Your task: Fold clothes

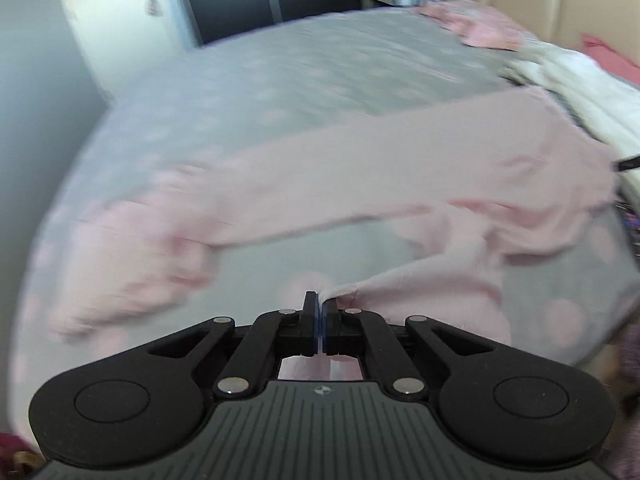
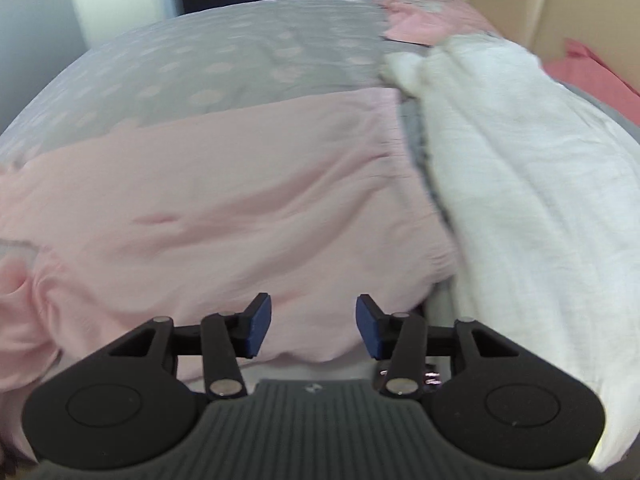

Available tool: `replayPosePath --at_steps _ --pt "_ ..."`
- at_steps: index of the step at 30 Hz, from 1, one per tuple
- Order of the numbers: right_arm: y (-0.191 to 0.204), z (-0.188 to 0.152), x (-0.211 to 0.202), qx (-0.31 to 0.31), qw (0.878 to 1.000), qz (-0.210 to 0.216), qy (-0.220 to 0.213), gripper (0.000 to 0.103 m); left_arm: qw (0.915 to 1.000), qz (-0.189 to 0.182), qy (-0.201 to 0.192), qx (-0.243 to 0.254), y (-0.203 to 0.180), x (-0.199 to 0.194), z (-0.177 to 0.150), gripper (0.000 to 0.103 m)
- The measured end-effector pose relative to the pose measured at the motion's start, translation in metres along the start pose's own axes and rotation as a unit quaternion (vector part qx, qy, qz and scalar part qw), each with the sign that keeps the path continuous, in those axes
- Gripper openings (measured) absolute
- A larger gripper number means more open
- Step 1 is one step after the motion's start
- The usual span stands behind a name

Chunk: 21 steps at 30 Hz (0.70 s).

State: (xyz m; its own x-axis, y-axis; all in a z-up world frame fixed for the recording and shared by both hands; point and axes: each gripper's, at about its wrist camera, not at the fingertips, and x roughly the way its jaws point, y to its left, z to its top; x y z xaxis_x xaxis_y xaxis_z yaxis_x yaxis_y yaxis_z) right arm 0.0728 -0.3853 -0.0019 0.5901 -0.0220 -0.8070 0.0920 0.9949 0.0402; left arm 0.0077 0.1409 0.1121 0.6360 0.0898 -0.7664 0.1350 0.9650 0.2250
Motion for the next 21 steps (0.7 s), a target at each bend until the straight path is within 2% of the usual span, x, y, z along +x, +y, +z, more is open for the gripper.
replayPosePath --at_steps 3,8,13,18,21 --pt "-0.023 0.006 0.001 0.033 0.999 -0.017 -0.001 0.052 0.9971 0.073 -0.019 -0.005 0.038 -0.014 0.017 0.0" --pt "-0.046 0.007 0.01 0.096 0.995 -0.013 0.009 0.052 0.9911 0.13 -0.003 -0.032 0.092 -0.006 0.031 0.0" --pt "-0.05 0.004 0.022 0.108 0.994 -0.018 0.023 0.052 0.9875 0.138 0.067 -0.037 0.116 0.044 0.01 0.0" --pt "-0.055 0.003 0.032 0.121 0.992 -0.021 0.033 0.052 0.9843 0.135 0.105 -0.045 0.123 0.089 -0.019 0.0" --pt "-0.059 0.003 0.036 0.139 0.99 -0.015 0.03 0.052 0.9808 0.146 0.118 -0.053 0.128 0.106 -0.03 0.0"
